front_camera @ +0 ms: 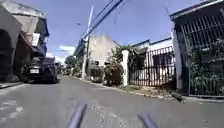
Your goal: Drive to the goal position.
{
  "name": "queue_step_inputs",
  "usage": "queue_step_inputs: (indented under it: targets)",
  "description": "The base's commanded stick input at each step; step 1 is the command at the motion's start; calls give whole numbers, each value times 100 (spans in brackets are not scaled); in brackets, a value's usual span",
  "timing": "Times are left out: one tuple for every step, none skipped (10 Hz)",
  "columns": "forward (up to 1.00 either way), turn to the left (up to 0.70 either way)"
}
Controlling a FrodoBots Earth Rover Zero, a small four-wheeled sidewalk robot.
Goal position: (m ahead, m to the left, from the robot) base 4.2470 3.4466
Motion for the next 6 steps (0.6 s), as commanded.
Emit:
queue_step_inputs:
  targets:
    - [100,-1]
    - [100,0]
    - [100,1]
    - [100,5]
    - [100,31]
    - [100,33]
